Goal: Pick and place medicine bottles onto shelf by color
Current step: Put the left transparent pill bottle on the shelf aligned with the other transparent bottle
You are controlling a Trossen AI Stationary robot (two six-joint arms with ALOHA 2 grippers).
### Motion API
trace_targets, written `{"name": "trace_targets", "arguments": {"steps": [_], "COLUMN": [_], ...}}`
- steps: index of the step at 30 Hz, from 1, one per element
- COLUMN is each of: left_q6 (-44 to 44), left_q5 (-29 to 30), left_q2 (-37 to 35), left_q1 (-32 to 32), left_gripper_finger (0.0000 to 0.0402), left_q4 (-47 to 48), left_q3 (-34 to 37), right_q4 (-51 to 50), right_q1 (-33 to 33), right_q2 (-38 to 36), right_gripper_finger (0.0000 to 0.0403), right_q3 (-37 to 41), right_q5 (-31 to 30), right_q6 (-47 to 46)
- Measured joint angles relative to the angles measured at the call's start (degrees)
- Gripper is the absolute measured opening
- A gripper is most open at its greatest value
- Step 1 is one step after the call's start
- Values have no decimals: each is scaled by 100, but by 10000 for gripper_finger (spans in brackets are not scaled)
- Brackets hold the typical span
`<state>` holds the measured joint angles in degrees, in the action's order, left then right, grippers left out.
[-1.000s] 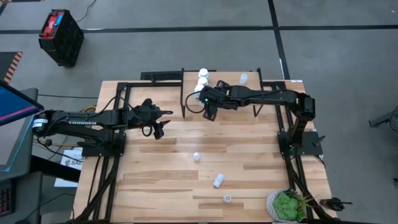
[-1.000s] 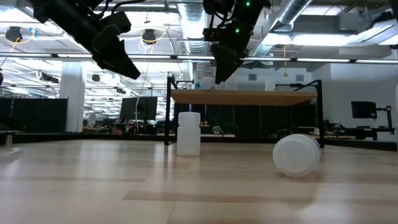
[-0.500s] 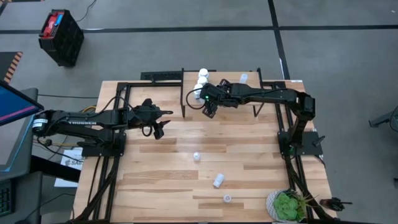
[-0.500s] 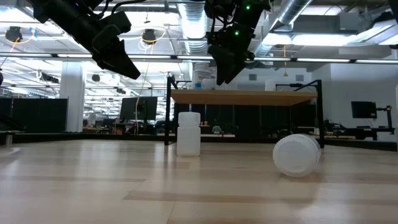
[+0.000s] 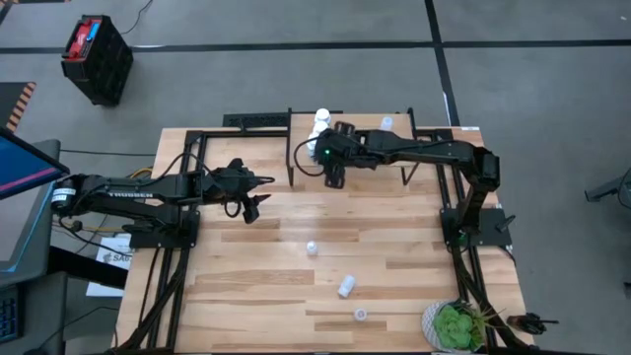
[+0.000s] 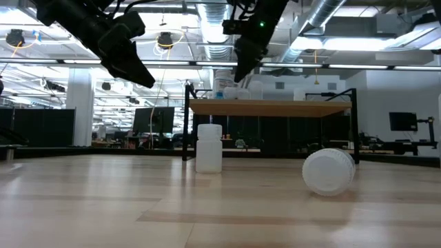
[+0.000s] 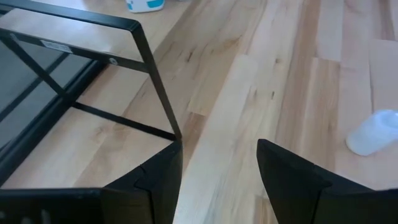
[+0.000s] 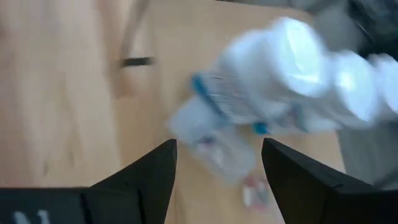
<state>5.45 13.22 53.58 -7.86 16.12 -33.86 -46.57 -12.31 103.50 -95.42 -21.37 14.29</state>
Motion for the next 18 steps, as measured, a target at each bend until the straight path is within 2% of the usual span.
{"name": "trace_targets", "arguments": {"steps": [4,18], "left_q6": [0,-2], "left_q5": [1,1], "left_q2": [0,0], "left_q1": [-2,0], "left_gripper_finger": [194,194], "left_q4": [0,-2], "left_q3": [1,0], "right_q4": [-77,-82], "right_q1": [8,-248], "right_q2": [33,362], "right_gripper_finger": [258,258], "right_q3": [0,1], "right_q5": [322,270], "right_q6": [828,1276]}}
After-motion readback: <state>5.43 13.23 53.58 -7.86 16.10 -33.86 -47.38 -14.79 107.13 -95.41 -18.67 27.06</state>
